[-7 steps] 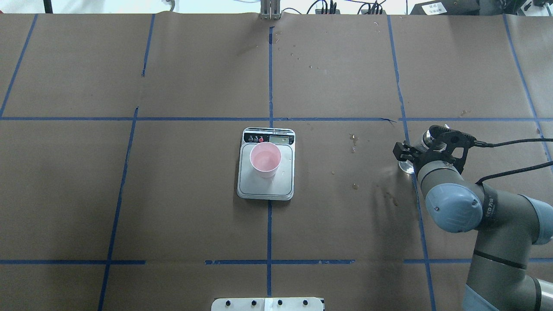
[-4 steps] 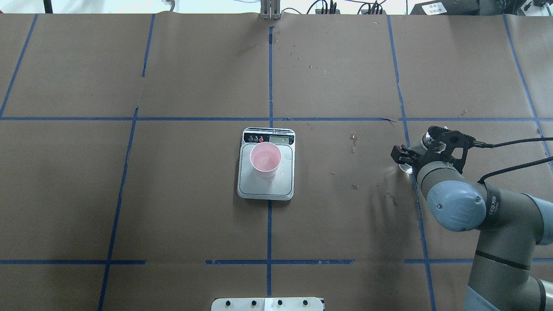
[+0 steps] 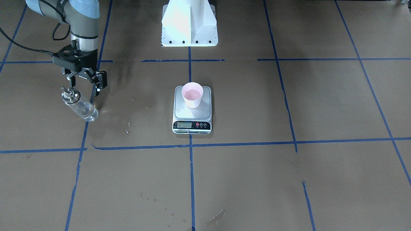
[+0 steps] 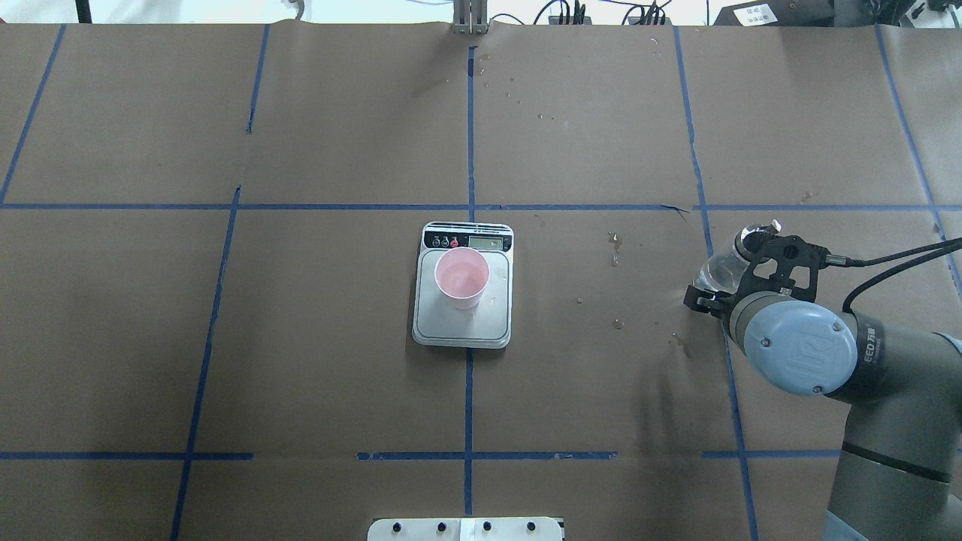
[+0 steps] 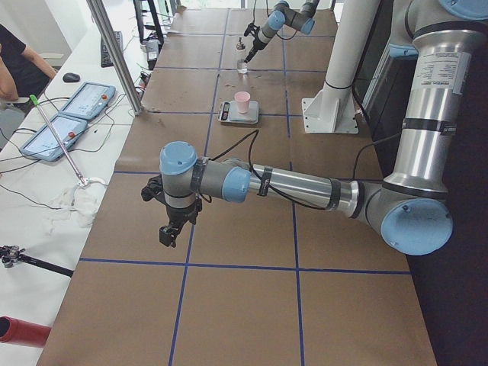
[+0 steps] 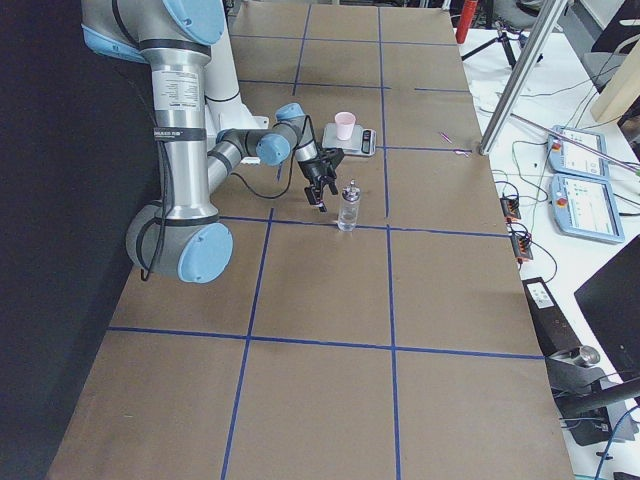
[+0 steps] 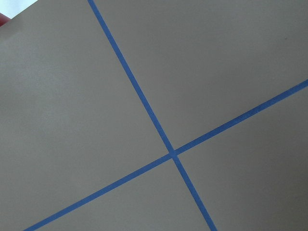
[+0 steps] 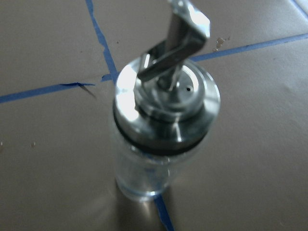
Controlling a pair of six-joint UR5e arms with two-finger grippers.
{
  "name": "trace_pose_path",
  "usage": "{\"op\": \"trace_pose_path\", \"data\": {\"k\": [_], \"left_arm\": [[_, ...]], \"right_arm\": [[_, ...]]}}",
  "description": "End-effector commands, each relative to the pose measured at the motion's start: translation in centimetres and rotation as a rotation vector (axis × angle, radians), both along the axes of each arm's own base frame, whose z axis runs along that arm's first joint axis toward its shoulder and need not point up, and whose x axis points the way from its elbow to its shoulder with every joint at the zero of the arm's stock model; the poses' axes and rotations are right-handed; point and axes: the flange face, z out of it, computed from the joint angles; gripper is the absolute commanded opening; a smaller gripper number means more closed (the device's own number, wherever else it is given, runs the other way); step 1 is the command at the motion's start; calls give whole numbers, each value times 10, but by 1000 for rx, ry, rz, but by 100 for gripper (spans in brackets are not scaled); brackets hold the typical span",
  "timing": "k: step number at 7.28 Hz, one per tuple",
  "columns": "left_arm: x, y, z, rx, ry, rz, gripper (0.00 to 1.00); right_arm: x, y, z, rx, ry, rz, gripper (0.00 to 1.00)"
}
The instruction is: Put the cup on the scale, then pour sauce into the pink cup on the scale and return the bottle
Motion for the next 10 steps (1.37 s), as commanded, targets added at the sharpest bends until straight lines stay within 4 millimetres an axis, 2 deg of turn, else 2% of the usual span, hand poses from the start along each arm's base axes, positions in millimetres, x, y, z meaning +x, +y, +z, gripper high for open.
{"op": "trace_pose_path", "data": {"k": [1, 3, 4, 5, 6, 7, 8, 10], "left_arm": [[0, 0, 0, 1, -1, 0, 100], [0, 0, 1, 0, -2, 0, 100], [-1, 1, 1, 1, -2, -1, 100], [-1, 0, -1, 5, -2, -1, 100], [0, -1, -4, 9, -1, 0, 100], [-1, -1, -8, 16, 1, -1, 100], [-1, -1, -9, 18, 1, -1, 100], [0, 0, -8, 16, 4, 1, 100]], "right_arm": [[23, 19, -56, -152, -33, -89, 100], [57, 44, -95, -181, -88, -158, 100], [94, 45, -117, -180, -141, -182, 100], [118, 31, -133, -163, -188, -224, 100], [145, 8, -150, -138, -240, -255, 100], [173, -10, -153, -117, -261, -295, 100], [201, -39, -143, -90, -256, -330, 100], [259, -105, -101, -54, -231, -402, 100]]}}
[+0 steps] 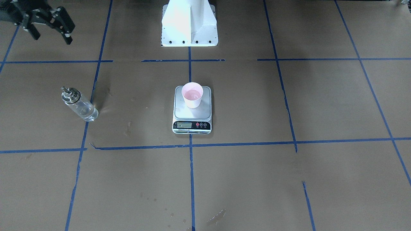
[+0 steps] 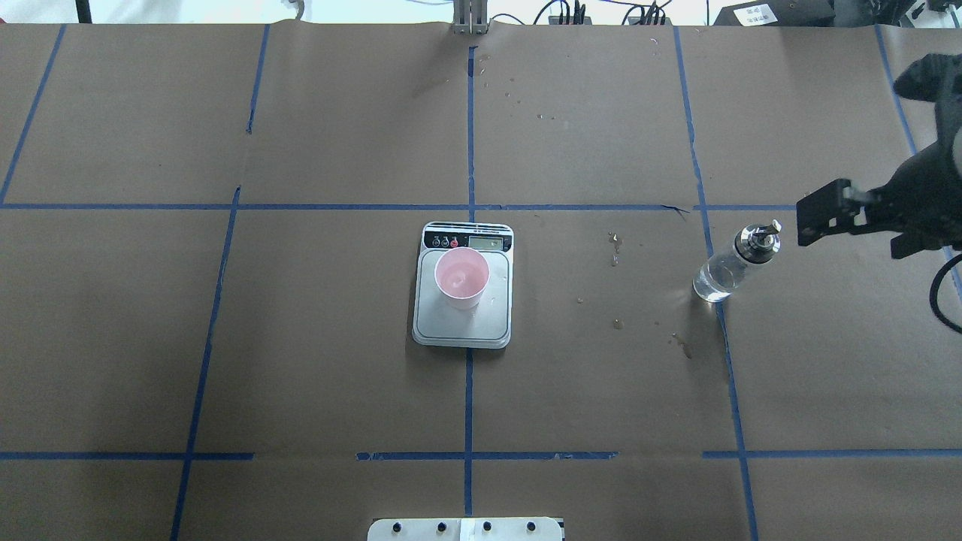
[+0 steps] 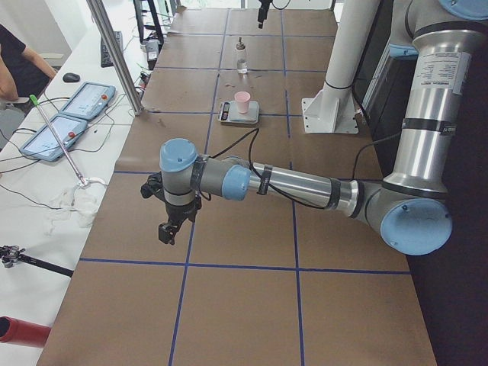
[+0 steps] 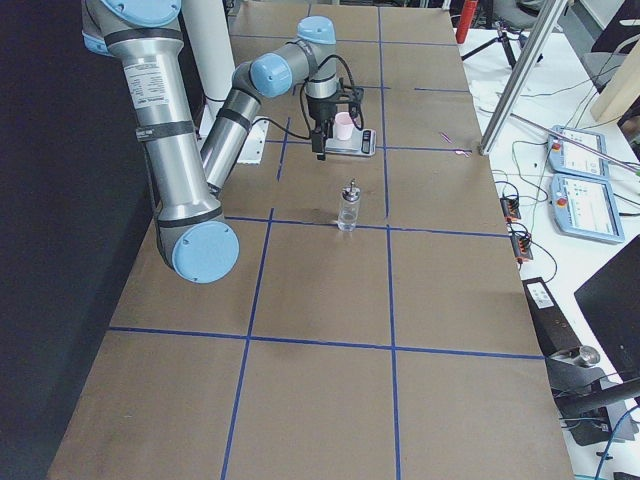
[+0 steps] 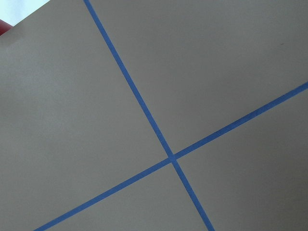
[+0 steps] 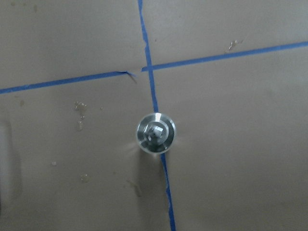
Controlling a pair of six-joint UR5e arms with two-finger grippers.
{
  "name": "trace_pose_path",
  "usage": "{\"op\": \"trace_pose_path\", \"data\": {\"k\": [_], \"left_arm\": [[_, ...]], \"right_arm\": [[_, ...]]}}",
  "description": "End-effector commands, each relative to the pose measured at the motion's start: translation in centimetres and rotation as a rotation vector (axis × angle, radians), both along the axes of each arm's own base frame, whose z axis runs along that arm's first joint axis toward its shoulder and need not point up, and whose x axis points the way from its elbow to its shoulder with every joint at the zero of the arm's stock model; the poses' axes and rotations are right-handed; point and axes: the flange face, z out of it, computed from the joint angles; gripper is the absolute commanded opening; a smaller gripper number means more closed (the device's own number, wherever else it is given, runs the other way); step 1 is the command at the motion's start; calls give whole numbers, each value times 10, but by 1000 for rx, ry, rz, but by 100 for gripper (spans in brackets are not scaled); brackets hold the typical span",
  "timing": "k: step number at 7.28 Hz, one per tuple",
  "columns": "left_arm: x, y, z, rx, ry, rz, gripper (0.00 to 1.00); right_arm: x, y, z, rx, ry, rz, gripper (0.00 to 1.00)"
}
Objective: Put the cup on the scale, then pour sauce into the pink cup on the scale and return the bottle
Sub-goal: 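Open the right gripper and lift it away from the glass bottle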
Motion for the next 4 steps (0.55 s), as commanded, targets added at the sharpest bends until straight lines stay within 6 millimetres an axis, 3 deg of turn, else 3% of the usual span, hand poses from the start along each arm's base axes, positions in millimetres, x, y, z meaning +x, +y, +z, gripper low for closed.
{"op": "trace_pose_path", "data": {"k": [1, 2, 4], "left_arm": [[1, 1, -1, 1, 5, 2, 100], [1, 1, -1, 1, 5, 2, 100], [1, 1, 0, -2, 7, 2, 100]], "right_arm": [[73, -68, 53, 42, -16, -92, 100], [108, -90, 82, 67, -21, -135, 100], [159, -109, 146, 125, -3, -257, 100]]}}
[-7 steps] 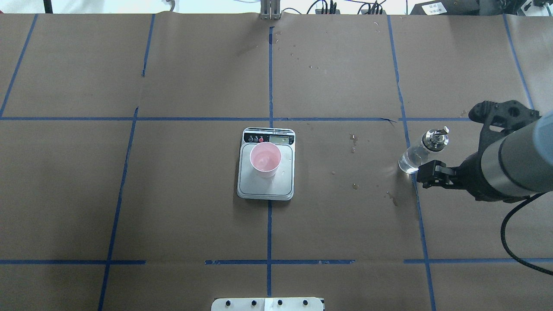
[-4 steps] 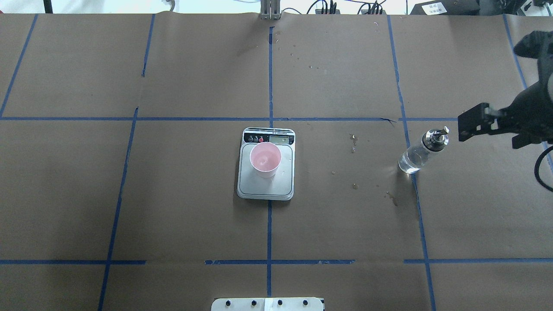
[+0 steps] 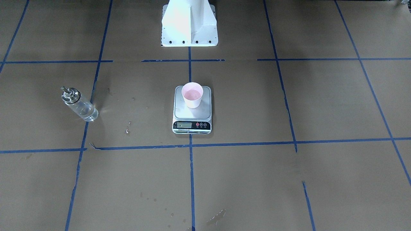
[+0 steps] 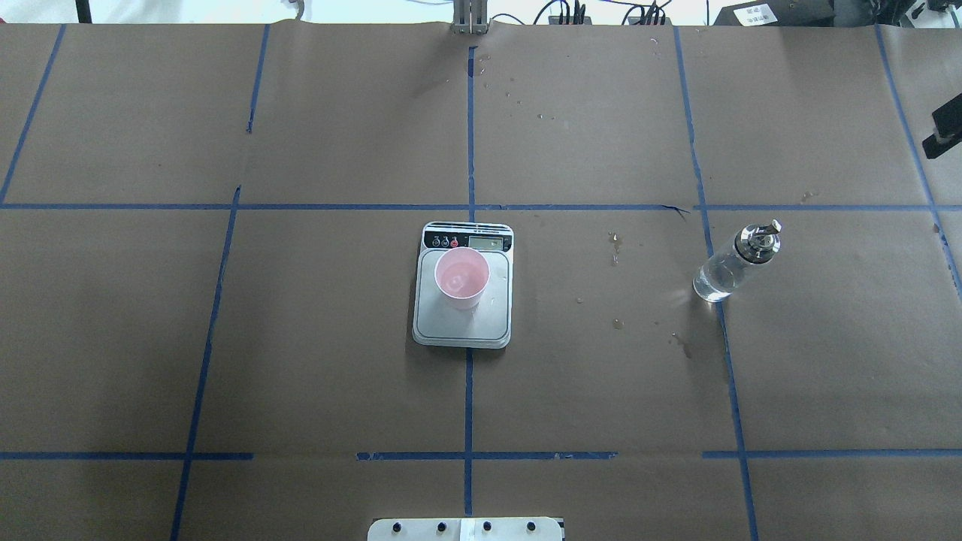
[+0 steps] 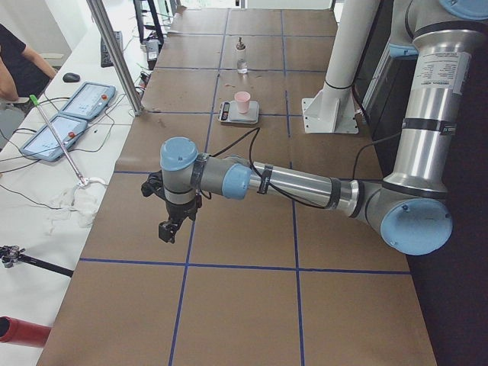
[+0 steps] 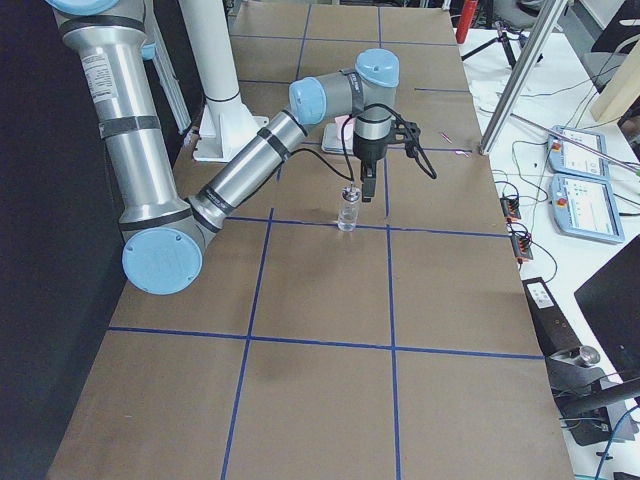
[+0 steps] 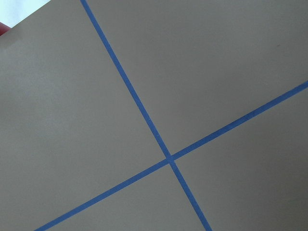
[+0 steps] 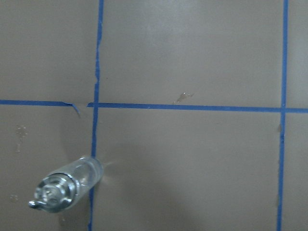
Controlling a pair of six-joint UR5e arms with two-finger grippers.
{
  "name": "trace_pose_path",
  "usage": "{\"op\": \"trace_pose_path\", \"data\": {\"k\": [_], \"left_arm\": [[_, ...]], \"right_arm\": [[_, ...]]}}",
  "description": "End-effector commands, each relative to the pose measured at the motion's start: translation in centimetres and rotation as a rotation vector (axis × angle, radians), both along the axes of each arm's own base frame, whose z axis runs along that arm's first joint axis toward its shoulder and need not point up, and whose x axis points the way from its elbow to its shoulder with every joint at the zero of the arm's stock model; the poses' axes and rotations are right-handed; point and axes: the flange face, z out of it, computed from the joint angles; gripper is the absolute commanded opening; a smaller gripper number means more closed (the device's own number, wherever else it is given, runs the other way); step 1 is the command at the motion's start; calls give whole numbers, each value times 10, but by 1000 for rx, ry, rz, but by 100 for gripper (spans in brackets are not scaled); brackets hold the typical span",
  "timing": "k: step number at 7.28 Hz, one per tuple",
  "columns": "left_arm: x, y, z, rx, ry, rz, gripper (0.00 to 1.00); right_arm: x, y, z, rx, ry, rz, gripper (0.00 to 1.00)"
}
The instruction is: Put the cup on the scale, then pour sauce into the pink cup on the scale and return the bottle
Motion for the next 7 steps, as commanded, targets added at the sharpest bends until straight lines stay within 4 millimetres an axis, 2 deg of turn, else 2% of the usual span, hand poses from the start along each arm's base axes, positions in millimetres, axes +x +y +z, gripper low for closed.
{"op": "trace_pose_path", "data": {"k": [1, 2, 3, 4, 5, 6, 7], "left_arm": [[0, 0, 3, -8, 0, 0, 100], [-1, 1, 3, -7, 0, 0, 100], [-1, 3, 6, -18, 0, 0, 100], [-1, 7, 11, -49, -2, 1, 100], [-2, 10, 15, -68, -3, 2, 100], [-3, 20, 32, -99, -5, 4, 100], [-9, 34, 48, -128, -4, -4, 100]], "right_arm": [[70, -15, 83, 78, 12, -149, 100], [108, -22, 126, 91, -1, -191, 100], [127, -21, 155, 86, -14, -195, 100], [131, -9, 179, 127, -6, -181, 100], [131, -11, 173, 261, 16, -179, 100], [123, -2, 214, 228, 14, -196, 100], [121, -9, 242, 169, 10, -198, 100]]}}
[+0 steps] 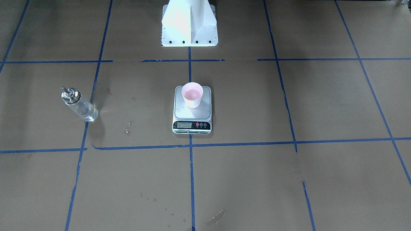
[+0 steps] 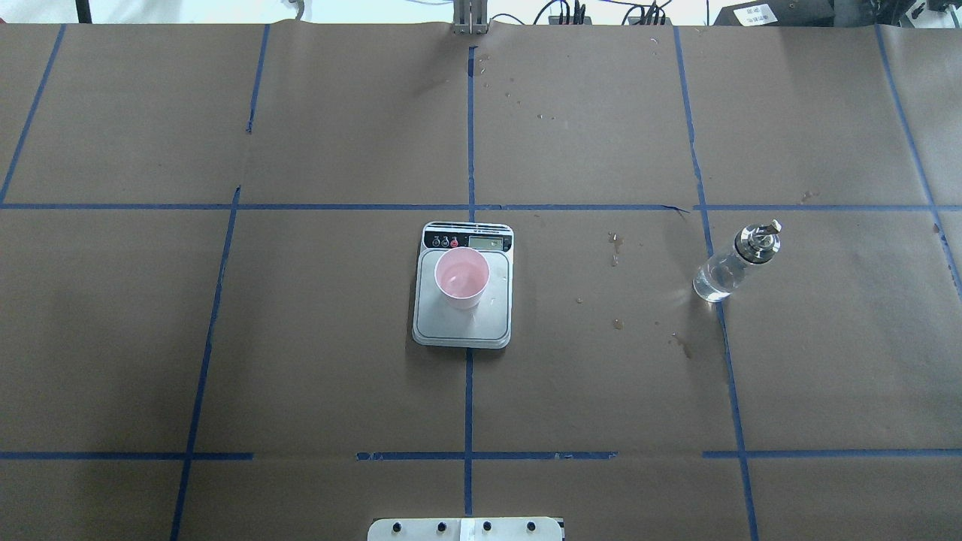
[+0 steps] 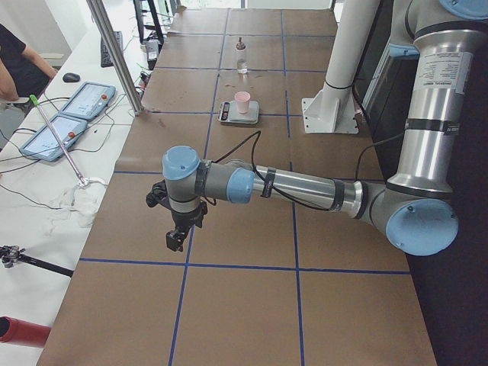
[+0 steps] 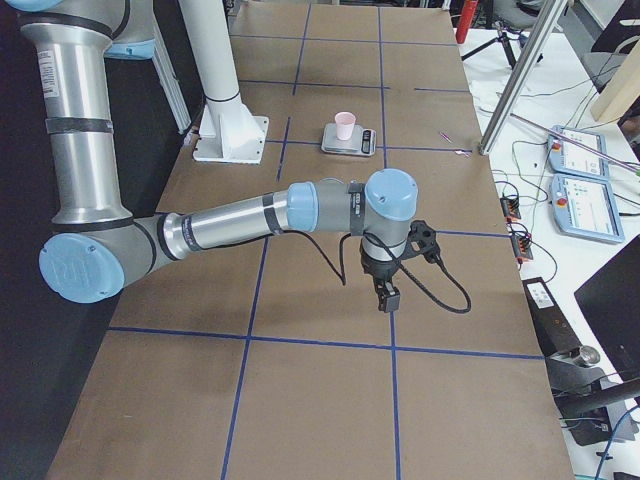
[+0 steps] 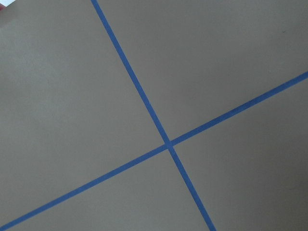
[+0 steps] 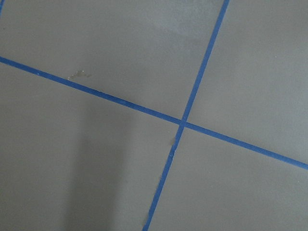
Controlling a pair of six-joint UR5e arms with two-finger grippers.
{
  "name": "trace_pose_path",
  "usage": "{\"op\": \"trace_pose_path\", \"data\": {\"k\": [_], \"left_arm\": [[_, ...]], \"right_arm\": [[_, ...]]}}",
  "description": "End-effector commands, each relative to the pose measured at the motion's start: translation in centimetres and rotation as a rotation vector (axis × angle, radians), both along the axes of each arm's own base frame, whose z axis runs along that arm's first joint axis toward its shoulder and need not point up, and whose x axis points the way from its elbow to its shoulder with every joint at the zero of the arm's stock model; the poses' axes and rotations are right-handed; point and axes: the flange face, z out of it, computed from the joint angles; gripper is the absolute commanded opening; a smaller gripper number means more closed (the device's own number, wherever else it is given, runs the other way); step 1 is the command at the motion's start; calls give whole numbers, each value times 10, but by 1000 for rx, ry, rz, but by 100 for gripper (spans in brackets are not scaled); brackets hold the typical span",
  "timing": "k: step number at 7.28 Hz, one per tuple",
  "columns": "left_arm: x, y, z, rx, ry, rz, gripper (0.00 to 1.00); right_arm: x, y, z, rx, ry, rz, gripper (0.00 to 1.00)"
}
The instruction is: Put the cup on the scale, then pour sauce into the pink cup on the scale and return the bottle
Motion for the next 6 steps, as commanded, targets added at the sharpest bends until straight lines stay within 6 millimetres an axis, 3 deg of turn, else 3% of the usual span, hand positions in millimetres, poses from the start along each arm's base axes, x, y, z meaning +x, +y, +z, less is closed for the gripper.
{"op": "trace_pose_path", "data": {"k": [1, 2, 3, 6], "left_arm": [[-30, 27, 30, -56, 0, -54, 100], [-38, 35, 46, -88, 2, -70, 100], [-40, 36, 48, -92, 2, -73, 100], [-55, 44, 54, -128, 6, -105, 100]], "right_arm": [[-3, -4, 52, -102, 1, 29, 100], [-4, -2, 67, -170, -5, 67, 100], [-3, -3, 65, -168, -2, 70, 100], [-27, -7, 67, -222, 24, 81, 100]]}}
